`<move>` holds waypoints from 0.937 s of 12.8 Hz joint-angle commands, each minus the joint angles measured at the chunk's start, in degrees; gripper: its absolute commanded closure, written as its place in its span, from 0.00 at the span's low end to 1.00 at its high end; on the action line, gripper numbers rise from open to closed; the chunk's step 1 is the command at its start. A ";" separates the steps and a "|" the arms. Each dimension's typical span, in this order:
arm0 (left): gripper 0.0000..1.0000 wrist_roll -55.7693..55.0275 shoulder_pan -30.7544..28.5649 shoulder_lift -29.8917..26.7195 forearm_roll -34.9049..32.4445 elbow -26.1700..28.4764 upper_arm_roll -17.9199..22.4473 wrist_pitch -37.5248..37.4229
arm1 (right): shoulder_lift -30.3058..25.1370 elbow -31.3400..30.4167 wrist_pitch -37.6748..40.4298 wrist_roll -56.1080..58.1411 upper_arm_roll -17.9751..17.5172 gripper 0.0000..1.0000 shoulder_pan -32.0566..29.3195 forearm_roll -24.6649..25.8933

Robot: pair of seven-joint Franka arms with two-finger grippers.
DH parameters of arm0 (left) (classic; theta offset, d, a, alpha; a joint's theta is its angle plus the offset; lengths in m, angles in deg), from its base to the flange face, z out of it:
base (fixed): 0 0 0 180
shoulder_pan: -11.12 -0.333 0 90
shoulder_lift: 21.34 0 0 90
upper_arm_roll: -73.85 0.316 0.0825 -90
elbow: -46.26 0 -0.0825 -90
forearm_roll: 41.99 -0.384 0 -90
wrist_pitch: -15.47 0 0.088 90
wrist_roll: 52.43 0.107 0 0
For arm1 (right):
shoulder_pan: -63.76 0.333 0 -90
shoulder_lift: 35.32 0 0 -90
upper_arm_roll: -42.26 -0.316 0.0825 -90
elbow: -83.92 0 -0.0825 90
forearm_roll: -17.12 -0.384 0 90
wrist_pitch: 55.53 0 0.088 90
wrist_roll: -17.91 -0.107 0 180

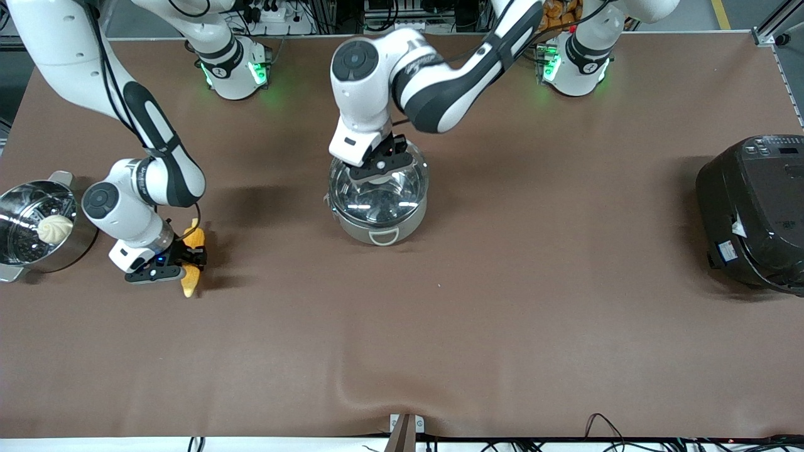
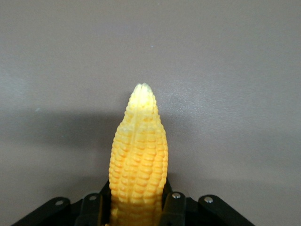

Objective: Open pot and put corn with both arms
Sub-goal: 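Lift the lid with the left gripper while the right gripper lifts the corn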

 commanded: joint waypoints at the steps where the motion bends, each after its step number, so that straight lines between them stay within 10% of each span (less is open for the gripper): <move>1: 1.00 1.21 -3.00 -7.18 -1.56 1.59 0.06 -6.84 | -4.61 -0.09 4.11 -1.26 -0.28 0.87 -0.17 -0.67; 9: 1.00 19.13 -28.91 -23.72 -0.60 19.41 -0.55 -6.36 | -11.12 25.37 45.30 -26.81 -4.15 0.83 9.13 -0.59; 12: 1.00 24.85 -35.26 -23.81 0.46 25.56 -0.64 -2.57 | -10.77 29.27 48.43 -37.26 -4.06 0.82 16.06 -0.50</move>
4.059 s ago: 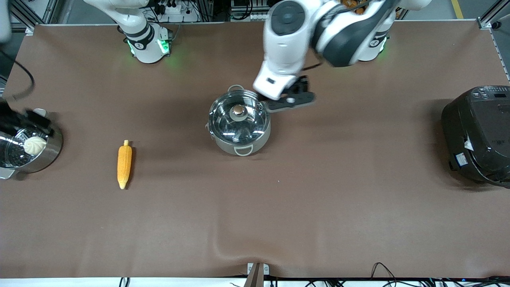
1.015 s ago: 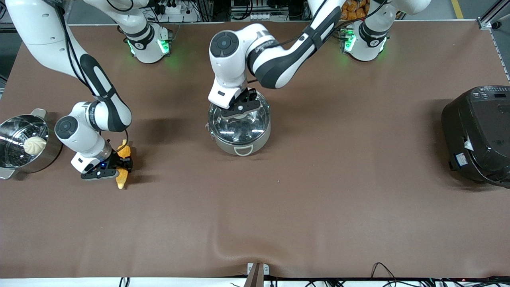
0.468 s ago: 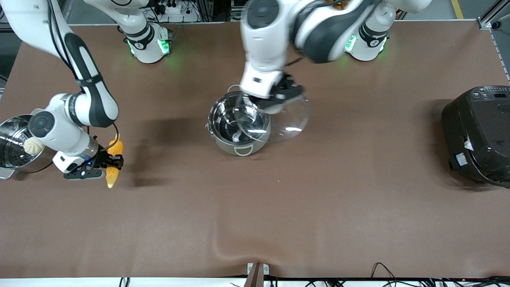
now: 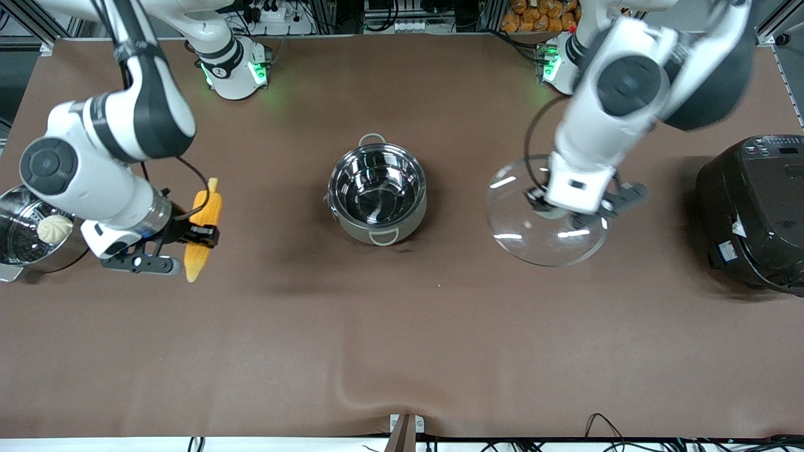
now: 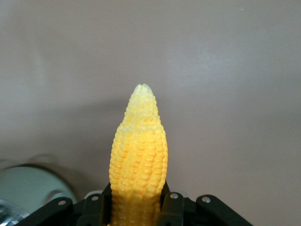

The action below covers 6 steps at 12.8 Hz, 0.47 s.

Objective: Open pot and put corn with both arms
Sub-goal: 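Carry the corn over the open pot with the right gripper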

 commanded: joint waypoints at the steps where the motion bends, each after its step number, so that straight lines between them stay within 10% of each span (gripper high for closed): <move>1: 1.00 3.24 -4.31 -3.10 1.20 8.77 -1.11 4.99 | 1.59 2.33 0.78 -9.53 0.42 0.82 6.34 0.58; 6: 1.00 8.52 -11.79 -5.56 1.20 24.59 -1.11 19.14 | 3.61 3.04 -6.24 -24.83 0.42 0.79 16.54 0.75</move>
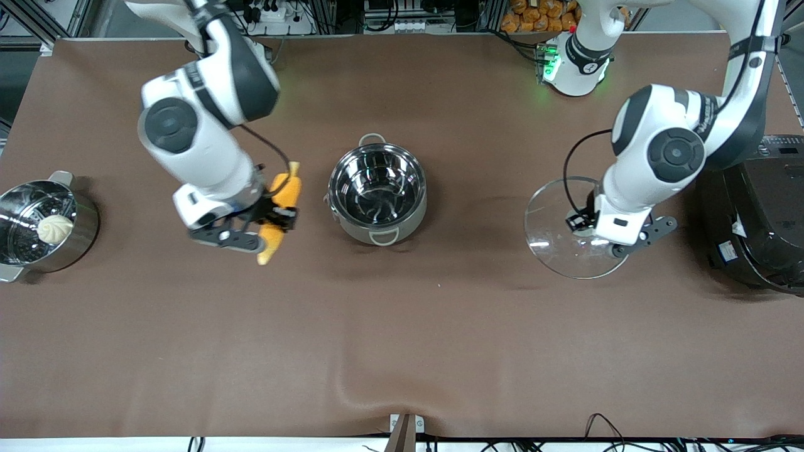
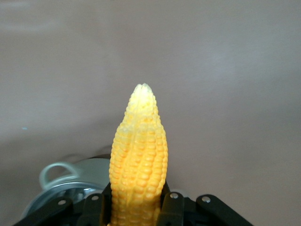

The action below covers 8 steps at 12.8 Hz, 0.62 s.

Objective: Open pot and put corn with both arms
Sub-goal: 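Carry the corn over the open pot with the right gripper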

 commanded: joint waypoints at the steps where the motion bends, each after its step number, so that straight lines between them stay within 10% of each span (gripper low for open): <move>1: 1.00 2.01 -2.80 -4.56 0.99 10.74 -0.85 7.59 | 2.96 1.90 -3.10 -7.61 0.54 0.79 4.87 0.74; 8: 1.00 2.10 -4.83 -3.94 0.64 26.41 -0.76 26.60 | 8.07 1.38 -9.62 -19.75 0.63 0.78 13.94 5.22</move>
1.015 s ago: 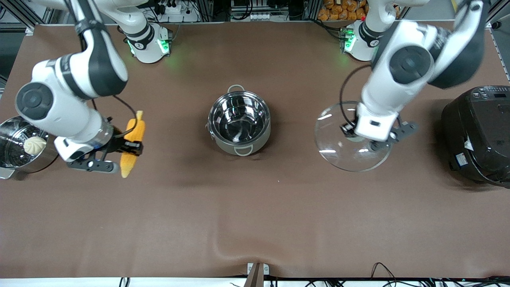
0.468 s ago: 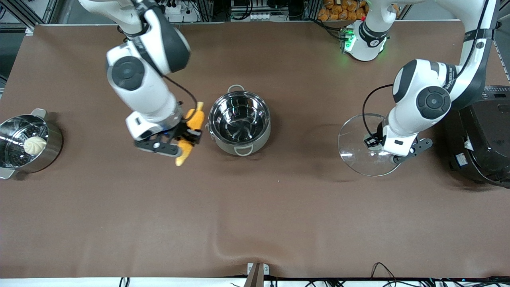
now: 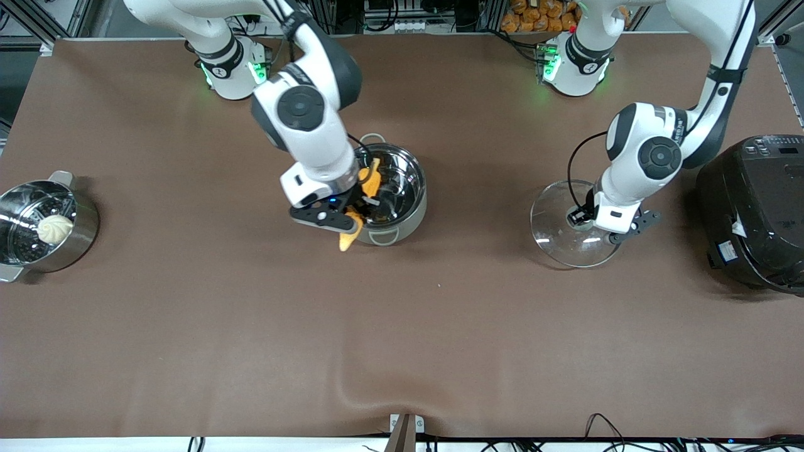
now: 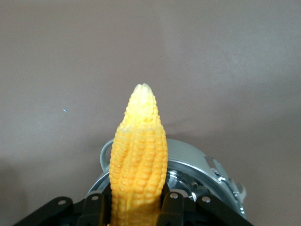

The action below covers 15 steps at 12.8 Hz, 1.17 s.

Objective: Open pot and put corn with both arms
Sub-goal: 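Carry the corn over the open pot with the right gripper, then release the corn into the pot while the left gripper sets the lid down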

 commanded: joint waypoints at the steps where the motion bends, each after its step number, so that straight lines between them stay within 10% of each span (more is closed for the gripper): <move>1: 1.00 0.98 -0.84 -2.93 0.64 4.46 -0.83 3.15 | 0.78 0.88 0.40 -3.64 0.53 0.78 1.61 2.30; 14: 1.00 0.89 -0.58 0.23 0.64 10.00 -0.92 10.10 | -2.12 -9.04 -1.26 -3.46 0.44 0.77 6.61 3.00; 15: 0.78 0.89 -0.58 0.15 0.64 9.91 -1.01 10.02 | -2.21 -10.18 -3.01 -3.64 0.44 0.77 7.22 3.00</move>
